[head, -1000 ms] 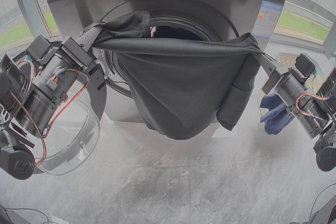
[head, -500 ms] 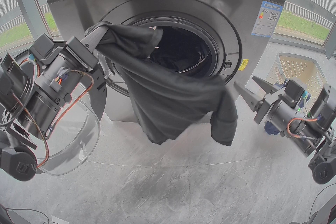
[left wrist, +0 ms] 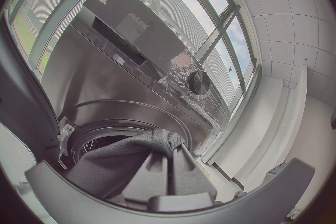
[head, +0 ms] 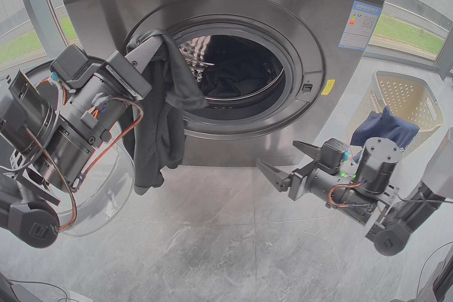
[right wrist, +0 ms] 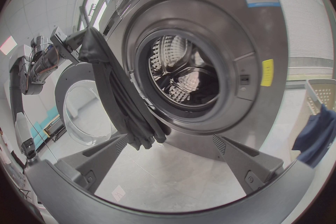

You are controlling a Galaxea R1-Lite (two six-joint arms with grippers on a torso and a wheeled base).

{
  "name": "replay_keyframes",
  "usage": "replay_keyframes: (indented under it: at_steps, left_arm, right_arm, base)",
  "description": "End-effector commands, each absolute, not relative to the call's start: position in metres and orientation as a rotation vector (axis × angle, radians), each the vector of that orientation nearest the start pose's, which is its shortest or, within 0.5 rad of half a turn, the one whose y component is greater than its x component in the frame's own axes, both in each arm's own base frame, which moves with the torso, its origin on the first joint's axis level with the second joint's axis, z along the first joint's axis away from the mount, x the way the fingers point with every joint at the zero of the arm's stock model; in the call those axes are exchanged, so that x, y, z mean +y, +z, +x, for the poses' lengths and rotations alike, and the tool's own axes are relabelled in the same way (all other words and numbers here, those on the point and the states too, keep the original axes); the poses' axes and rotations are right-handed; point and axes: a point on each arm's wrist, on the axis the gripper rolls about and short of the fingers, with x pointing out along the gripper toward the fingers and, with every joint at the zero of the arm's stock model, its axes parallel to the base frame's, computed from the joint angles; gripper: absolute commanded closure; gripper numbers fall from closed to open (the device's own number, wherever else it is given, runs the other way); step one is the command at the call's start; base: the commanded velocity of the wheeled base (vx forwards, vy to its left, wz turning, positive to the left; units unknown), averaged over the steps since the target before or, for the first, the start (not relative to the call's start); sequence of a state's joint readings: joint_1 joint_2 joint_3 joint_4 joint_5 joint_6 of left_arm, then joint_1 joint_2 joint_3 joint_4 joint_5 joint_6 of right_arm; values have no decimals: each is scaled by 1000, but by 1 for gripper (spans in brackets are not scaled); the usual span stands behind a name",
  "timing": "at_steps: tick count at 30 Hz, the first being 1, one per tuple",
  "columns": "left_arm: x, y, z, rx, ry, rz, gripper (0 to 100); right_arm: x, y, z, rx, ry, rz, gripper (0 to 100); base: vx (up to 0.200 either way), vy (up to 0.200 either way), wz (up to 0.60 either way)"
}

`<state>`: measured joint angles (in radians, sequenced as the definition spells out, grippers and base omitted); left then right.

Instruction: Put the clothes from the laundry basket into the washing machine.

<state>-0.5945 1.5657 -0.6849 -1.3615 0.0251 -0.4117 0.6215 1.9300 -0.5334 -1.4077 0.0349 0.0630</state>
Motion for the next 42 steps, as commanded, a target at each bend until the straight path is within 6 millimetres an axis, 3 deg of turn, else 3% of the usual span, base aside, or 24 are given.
replay_keyframes:
  at_steps: [1, 10, 17, 23, 25, 31, 36, 42]
  left_arm:
    - [-150, 257, 213, -329, -667, -533, 100]
    - [-152, 255, 216, -321, -667, -528, 100]
    - [-160, 251, 219, -324, -679, -516, 100]
    - [-165, 252, 218, -336, -696, -524, 100]
    - [-165, 256, 216, -350, -701, -525, 100]
    - [-169, 258, 211, -355, -724, -532, 100]
    - [-171, 259, 208, -363, -735, -532, 100]
    - [-171, 259, 208, -363, -733, -533, 100]
  right_arm:
    - [223, 96, 270, 32, 739, 52, 0]
    - [252, 108, 272, -48, 819, 70, 0]
    - [272, 111, 260, -60, 882, 73, 0]
    - [288, 95, 289, -71, 841, 54, 0]
    - [291, 85, 317, -74, 775, 51, 0]
    - [293, 64, 360, -83, 713, 20, 0]
    - [301, 55, 368, -95, 714, 19, 0]
    - [303, 59, 367, -114, 718, 27, 0]
  base:
    - [0, 0, 0]
    - [0, 0, 0]
    - [0, 0, 0]
    - [0, 0, 0]
    - [0, 0, 0]
    - [0, 0, 0]
    - [0, 0, 0]
    - [0, 0, 0]
